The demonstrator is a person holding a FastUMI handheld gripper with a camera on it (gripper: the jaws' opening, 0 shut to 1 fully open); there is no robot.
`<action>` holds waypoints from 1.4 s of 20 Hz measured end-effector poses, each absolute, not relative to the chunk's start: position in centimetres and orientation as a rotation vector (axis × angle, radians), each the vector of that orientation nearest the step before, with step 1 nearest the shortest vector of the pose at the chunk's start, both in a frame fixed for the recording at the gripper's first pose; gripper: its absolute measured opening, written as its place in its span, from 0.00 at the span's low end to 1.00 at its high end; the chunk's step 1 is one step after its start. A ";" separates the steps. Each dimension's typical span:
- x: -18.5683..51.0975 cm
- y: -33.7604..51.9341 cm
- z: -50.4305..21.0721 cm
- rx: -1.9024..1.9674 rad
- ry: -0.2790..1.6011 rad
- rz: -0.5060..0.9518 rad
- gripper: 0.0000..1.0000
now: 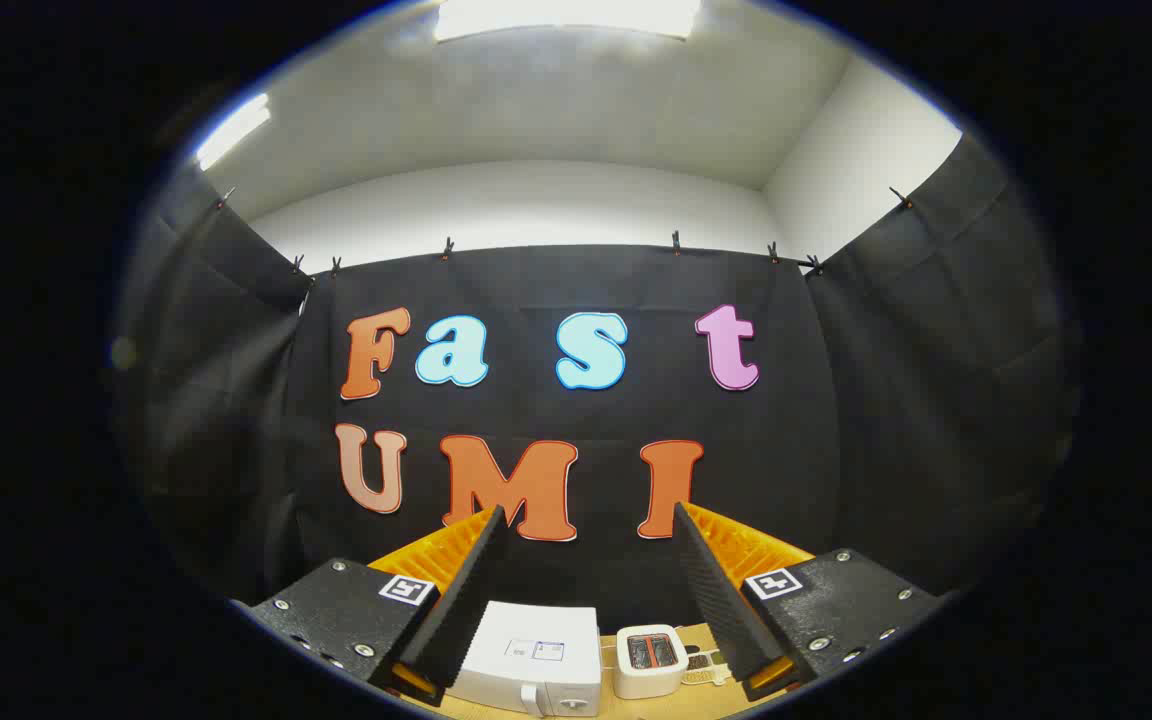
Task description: Open the microwave, put the food inside, and close the microwave door.
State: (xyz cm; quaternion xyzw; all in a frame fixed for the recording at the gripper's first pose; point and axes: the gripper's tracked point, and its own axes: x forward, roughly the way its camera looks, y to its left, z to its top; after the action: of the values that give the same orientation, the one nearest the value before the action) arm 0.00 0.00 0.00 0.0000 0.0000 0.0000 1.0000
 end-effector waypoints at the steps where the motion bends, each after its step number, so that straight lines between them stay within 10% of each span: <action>1: 0.0 0.2 0.0 0.000 -0.001 0.002 0.97; 16: -0.4 1.2 -2.3 0.033 0.033 0.020 0.97; 28: -1.2 5.5 -17.0 0.113 0.221 0.054 0.97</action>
State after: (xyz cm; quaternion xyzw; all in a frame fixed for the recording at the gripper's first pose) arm -1.20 5.50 -17.01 0.0565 0.1102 0.0268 0.9919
